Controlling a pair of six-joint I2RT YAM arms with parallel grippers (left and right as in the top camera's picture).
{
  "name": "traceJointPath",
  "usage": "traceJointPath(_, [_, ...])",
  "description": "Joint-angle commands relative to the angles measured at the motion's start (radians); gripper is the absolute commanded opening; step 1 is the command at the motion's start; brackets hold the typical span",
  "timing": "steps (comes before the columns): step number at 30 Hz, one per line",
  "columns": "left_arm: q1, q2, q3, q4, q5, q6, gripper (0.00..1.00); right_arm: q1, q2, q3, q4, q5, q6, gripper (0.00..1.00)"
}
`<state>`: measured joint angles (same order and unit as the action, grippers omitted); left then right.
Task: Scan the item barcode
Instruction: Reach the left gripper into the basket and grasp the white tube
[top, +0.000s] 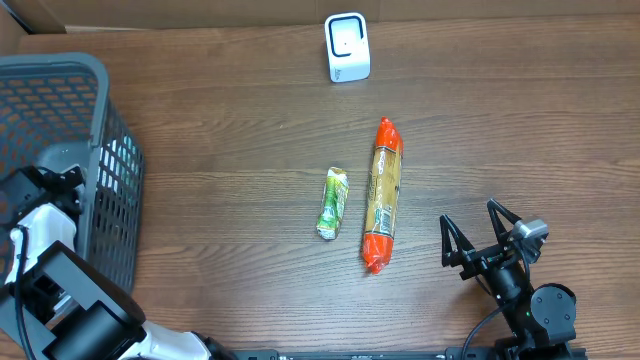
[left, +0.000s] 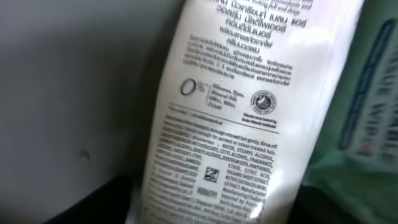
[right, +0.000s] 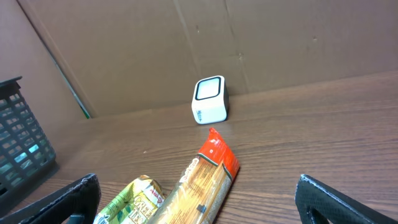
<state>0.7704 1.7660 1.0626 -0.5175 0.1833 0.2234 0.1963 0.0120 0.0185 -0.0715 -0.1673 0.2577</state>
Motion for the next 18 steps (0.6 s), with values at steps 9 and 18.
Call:
traceJointPath(9, [-0.006, 0.014, -0.044, 0.021, 0.008, 0.005, 0.04, -0.001, -0.009, -0.011, 0.005, 0.009, -0.004, 1.00])
traceJointPath(18, [-0.006, -0.019, 0.087, -0.092, 0.008, -0.101, 0.04, -0.001, -0.009, -0.011, 0.005, 0.009, -0.004, 1.00])
